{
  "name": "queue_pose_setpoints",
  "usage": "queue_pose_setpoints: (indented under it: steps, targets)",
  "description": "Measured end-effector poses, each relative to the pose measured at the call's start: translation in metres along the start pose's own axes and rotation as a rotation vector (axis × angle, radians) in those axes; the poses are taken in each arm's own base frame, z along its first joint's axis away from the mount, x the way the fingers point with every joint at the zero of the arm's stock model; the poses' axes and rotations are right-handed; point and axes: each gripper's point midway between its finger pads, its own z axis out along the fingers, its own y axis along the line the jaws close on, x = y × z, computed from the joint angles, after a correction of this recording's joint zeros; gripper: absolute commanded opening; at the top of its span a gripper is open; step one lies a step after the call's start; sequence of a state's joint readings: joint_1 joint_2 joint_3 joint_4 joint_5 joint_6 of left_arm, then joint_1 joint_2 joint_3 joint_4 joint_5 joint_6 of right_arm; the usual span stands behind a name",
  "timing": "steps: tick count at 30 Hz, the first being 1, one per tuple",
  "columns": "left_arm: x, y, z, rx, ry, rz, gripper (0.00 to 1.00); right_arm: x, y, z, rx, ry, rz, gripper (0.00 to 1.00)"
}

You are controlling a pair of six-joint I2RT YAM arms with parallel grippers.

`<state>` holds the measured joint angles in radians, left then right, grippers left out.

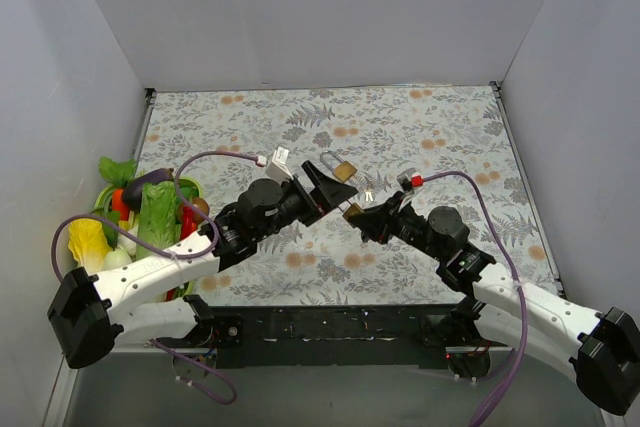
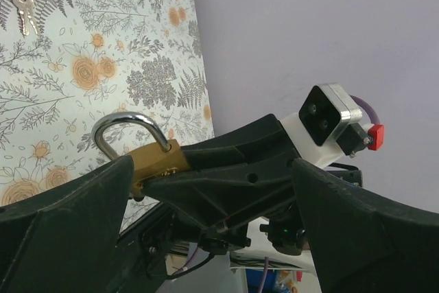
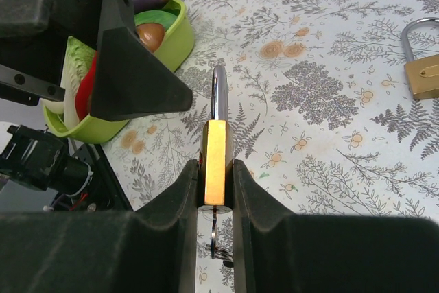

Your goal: Unlock with the key

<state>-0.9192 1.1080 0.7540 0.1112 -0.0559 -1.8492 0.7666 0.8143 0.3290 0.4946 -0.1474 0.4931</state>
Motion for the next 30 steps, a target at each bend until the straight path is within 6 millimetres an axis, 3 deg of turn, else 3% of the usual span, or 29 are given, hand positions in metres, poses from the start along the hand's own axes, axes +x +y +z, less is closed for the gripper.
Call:
queue_pose_setpoints:
  steps: [6, 18, 30]
  targets:
    - [0.006, 0.01, -0.007, 0.0, 0.009, -0.033, 0.98, 0.004, -0.005, -0.001, 0.026, 0.012, 0.0, 0.01]
    - [0.018, 0.038, 0.01, -0.082, 0.045, -0.039, 0.98, 0.008, -0.004, 0.0, 0.022, 0.027, -0.005, 0.01]
    - [0.017, 0.035, 0.028, -0.097, 0.047, -0.026, 0.98, 0.012, 0.003, 0.004, -0.008, 0.037, 0.005, 0.01]
